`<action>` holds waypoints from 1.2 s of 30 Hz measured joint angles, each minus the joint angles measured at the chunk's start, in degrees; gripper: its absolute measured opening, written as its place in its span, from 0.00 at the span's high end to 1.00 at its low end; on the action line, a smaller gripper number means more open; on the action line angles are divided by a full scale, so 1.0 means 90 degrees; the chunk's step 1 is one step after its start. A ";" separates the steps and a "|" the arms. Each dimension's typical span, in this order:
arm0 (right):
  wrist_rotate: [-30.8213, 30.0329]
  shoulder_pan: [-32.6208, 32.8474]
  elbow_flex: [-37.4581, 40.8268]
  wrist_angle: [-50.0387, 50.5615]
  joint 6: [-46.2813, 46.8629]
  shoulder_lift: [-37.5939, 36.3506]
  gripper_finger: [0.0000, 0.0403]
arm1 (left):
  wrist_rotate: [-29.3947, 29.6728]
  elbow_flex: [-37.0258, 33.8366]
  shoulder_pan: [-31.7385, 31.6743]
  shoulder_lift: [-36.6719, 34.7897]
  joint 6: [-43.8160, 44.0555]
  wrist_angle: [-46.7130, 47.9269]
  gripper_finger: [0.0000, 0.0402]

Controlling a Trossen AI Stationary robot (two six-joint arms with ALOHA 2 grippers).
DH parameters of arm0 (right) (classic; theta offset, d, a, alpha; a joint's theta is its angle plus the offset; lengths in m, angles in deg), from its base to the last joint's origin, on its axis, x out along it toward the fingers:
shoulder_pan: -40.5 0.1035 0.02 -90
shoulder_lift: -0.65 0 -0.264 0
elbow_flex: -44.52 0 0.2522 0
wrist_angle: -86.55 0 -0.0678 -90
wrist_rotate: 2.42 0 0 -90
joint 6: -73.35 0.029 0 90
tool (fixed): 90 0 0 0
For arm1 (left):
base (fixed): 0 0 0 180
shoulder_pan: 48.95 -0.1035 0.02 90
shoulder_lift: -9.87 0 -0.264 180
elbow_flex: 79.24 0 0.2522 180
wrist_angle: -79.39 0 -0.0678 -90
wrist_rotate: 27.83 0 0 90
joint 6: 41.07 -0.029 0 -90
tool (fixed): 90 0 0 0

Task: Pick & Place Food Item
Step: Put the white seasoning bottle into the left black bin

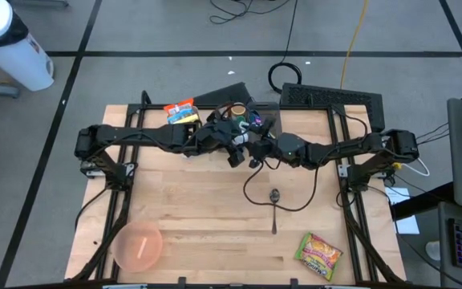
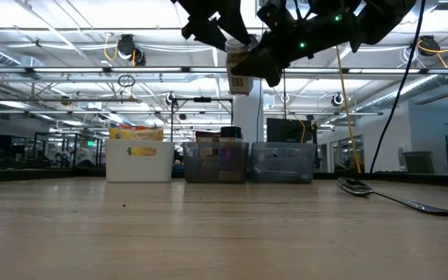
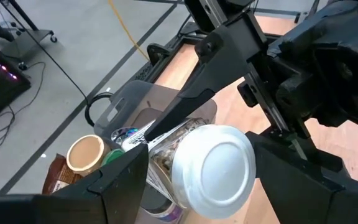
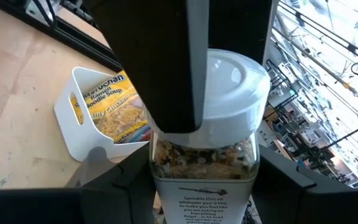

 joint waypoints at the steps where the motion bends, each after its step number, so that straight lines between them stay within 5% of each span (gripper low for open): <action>1: 0.0006 0.0000 0.0000 0.0012 0.0002 0.0000 0.51 | 0.0022 0.0000 -0.0002 0.0000 -0.0013 0.0000 0.27; 19: 0.0043 0.0000 -0.0005 0.0124 0.0007 0.0000 0.52 | 0.0579 0.0000 -0.0015 0.0000 -0.0245 0.0227 0.27; 36: -0.0034 0.0010 -0.0005 0.0071 -0.0435 -0.0007 0.52 | 0.0017 0.0000 -0.0325 0.0000 0.0616 0.0340 0.27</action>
